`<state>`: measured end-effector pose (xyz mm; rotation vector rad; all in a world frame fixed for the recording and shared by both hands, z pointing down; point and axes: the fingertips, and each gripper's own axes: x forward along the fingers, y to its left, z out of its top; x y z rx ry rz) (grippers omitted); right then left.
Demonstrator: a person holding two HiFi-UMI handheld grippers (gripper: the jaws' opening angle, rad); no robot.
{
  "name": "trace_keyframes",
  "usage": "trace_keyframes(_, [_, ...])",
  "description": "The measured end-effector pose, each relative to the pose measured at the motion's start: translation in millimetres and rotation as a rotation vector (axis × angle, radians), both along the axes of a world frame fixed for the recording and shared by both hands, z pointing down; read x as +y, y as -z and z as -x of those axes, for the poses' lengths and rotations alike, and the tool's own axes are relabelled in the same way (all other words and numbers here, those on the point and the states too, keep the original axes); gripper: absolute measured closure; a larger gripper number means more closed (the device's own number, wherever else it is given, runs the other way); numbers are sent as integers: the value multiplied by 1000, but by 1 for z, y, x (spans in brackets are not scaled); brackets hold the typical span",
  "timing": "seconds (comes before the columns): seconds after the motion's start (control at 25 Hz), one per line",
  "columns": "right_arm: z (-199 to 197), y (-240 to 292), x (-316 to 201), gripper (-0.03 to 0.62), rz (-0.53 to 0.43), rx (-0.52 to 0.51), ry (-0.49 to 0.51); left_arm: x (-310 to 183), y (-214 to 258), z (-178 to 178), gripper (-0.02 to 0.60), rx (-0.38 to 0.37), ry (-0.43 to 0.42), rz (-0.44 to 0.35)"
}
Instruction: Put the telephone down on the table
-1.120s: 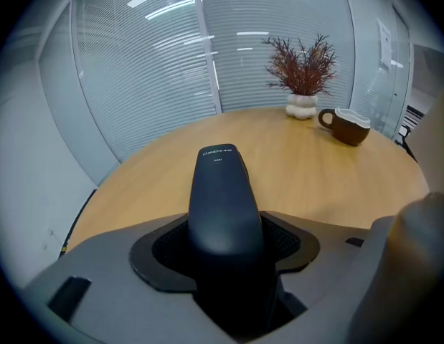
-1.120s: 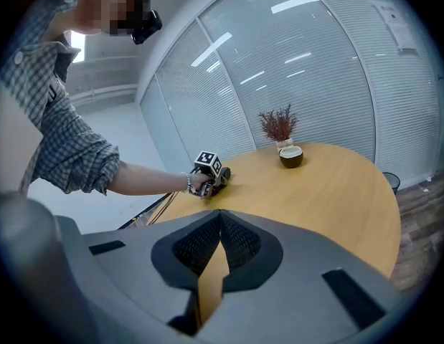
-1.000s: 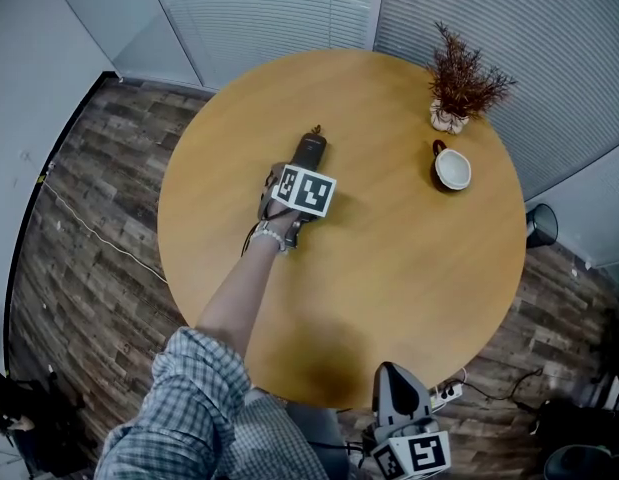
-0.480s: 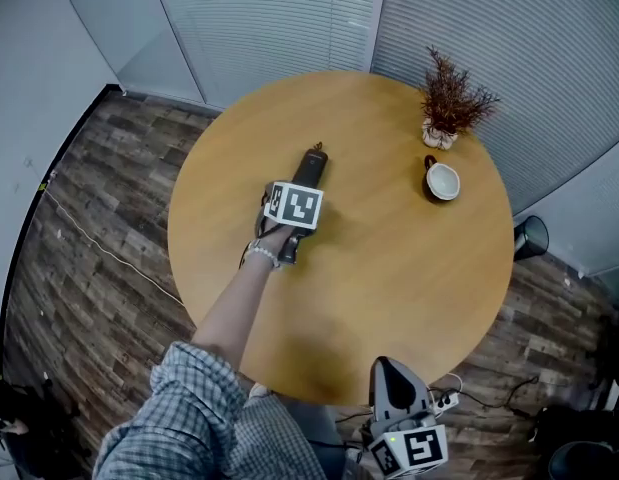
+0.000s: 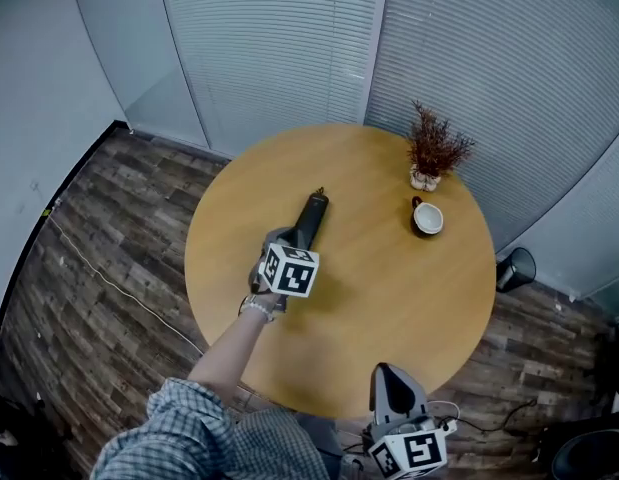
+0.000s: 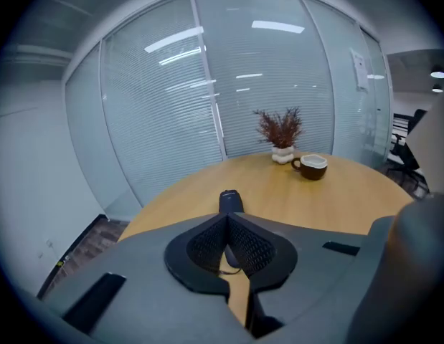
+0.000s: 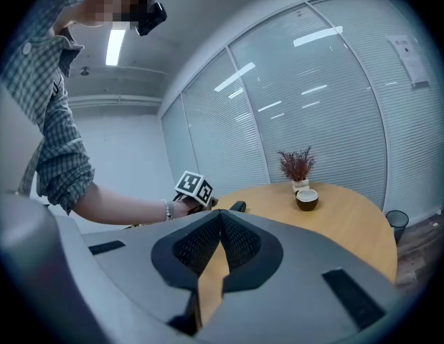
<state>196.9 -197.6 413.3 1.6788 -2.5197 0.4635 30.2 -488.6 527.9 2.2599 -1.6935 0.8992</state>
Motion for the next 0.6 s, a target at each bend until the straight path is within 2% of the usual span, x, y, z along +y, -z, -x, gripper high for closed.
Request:
trace_keyframes(0.2, [-1, 22, 7, 586, -56, 12, -25, 46, 20, 0, 574, 49, -55, -15])
trace_keyframes(0.4, [5, 40, 14, 586, -111, 27, -34, 83, 56, 9, 574, 91, -90, -71])
trace_keyframes(0.6, [7, 50, 17, 586, -150, 30, -46, 124, 95, 12, 574, 181, -140, -121])
